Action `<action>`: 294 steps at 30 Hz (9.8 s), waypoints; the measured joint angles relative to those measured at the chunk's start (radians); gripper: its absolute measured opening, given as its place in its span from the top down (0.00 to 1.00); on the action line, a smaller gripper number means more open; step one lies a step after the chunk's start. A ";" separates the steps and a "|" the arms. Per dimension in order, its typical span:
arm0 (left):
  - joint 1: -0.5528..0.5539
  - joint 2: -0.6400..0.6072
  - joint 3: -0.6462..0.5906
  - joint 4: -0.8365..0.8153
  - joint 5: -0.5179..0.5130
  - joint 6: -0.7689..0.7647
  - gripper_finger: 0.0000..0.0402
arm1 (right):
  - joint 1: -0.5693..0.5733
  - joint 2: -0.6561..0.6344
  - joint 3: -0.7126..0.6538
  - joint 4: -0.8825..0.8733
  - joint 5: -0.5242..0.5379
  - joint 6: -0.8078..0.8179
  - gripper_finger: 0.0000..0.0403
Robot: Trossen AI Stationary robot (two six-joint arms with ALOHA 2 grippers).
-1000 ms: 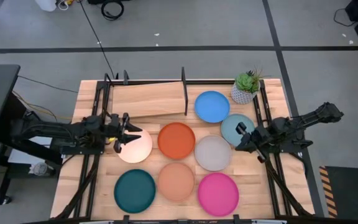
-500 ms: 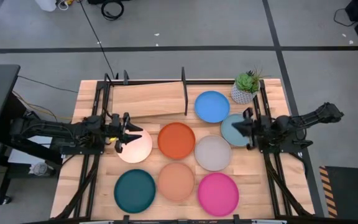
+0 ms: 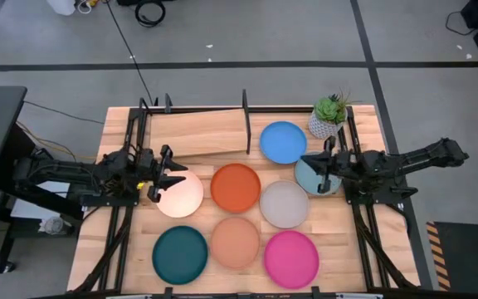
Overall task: Place and stack plates onto a shelf
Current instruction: Put the orange plate on the shelf, then stack the blue plate on the orange plate
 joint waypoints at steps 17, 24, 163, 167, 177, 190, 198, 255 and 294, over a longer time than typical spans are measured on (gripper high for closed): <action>0.000 0.000 0.240 -0.517 0.022 0.203 0.61 | 0.008 0.734 0.373 -0.233 -0.016 0.238 0.94; 0.000 0.000 0.240 -0.549 -0.038 0.220 0.61 | 0.050 1.054 0.690 -0.482 -0.087 0.197 0.83; 0.000 -0.105 0.390 -0.884 -0.049 0.129 0.61 | -0.128 1.542 1.490 -1.483 -0.261 -0.072 0.68; 0.000 -0.105 0.390 -0.885 -0.049 0.117 0.61 | -0.160 1.542 1.439 -1.579 -0.172 0.060 0.68; 0.000 -0.105 0.390 -0.908 -0.049 0.104 0.61 | -0.183 1.540 1.266 -1.629 0.041 0.209 0.68; 0.000 -0.105 0.390 -0.935 -0.049 0.104 0.61 | -0.263 1.460 1.109 -1.550 0.053 0.229 0.68; 0.000 -0.105 0.390 -0.936 -0.049 0.104 0.61 | -0.302 1.307 0.940 -1.363 -0.002 0.157 0.68; 0.000 -0.105 0.390 -0.907 -0.050 0.096 0.61 | 0.021 1.256 1.192 -1.208 -0.408 0.099 0.94; 0.000 -0.105 0.390 -0.784 -0.120 0.168 0.61 | -0.092 1.353 1.315 -0.857 -0.399 -0.322 0.94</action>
